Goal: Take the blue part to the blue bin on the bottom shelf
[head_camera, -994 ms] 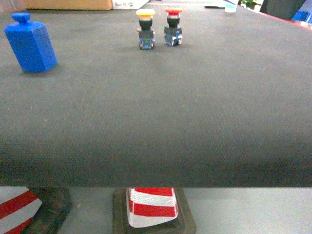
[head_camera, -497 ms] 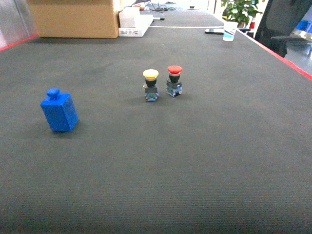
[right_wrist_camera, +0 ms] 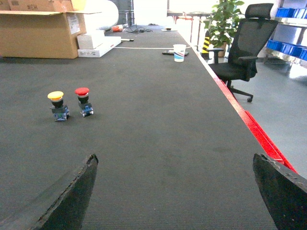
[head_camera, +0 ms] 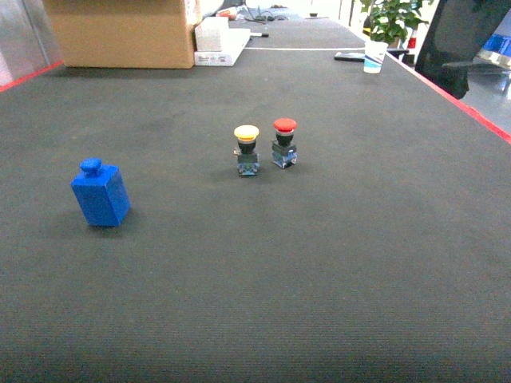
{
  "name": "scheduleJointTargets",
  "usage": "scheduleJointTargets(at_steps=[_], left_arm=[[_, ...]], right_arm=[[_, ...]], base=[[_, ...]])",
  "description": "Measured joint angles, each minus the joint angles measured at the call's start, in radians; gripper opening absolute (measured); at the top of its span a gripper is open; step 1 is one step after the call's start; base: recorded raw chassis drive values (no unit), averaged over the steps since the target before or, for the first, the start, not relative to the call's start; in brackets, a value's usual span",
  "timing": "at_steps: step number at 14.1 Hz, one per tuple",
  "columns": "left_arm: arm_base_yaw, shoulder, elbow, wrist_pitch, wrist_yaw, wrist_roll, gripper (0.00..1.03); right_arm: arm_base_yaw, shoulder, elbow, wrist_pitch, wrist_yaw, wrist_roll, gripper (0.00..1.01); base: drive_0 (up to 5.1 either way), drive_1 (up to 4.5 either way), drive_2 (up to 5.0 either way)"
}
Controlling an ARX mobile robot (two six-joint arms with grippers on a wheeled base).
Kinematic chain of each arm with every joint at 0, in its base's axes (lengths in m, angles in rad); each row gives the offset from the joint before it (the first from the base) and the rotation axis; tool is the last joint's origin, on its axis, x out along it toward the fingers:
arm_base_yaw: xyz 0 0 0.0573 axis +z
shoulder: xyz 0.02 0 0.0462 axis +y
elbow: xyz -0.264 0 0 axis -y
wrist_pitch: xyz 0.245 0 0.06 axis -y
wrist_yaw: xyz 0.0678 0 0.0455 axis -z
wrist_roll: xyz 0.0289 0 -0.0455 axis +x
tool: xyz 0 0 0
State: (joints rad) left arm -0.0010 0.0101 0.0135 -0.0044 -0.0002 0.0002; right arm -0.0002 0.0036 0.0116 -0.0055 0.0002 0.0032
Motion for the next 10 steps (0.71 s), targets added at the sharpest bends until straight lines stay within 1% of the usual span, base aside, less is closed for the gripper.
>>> scheduleJointTargets(at_steps=[5, 6, 7, 8, 9, 10], left_arm=[[0.0, 0.0, 0.0, 0.0, -0.001, 0.0, 0.98], [-0.077, 0.04, 0.01, -0.04, -0.18, -0.027, 0.98], [-0.13, 0.116, 0.014, -0.021, -0.332, -0.05, 0.98], [-0.096, 0.182, 0.014, 0.044, -0.406, -0.069, 0.98], [-0.044, 0.289, 0.029, 0.151, -0.373, -0.09, 0.98], [-0.015, 0.459, 0.063, 0.287, -0.309, -0.106, 0.98]], right_arm=[[0.0, 0.0, 0.0, 0.0, 0.0, 0.0, 0.98], [0.0, 0.0, 0.0, 0.0, 0.001, 0.0, 0.98], [0.0, 0.0, 0.0, 0.0, -0.001, 0.0, 0.98], [0.0, 0.0, 0.0, 0.0, 0.001, 0.0, 0.98], [0.0, 0.0, 0.0, 0.0, -0.001, 0.0, 0.98], [0.0, 0.0, 0.0, 0.0, 0.0, 0.0, 0.98]], base=[[0.0, 0.0, 0.0], [0.0, 0.0, 0.0], [0.0, 0.0, 0.0], [0.0, 0.0, 0.0], [0.0, 0.0, 0.0], [0.0, 0.0, 0.0]])
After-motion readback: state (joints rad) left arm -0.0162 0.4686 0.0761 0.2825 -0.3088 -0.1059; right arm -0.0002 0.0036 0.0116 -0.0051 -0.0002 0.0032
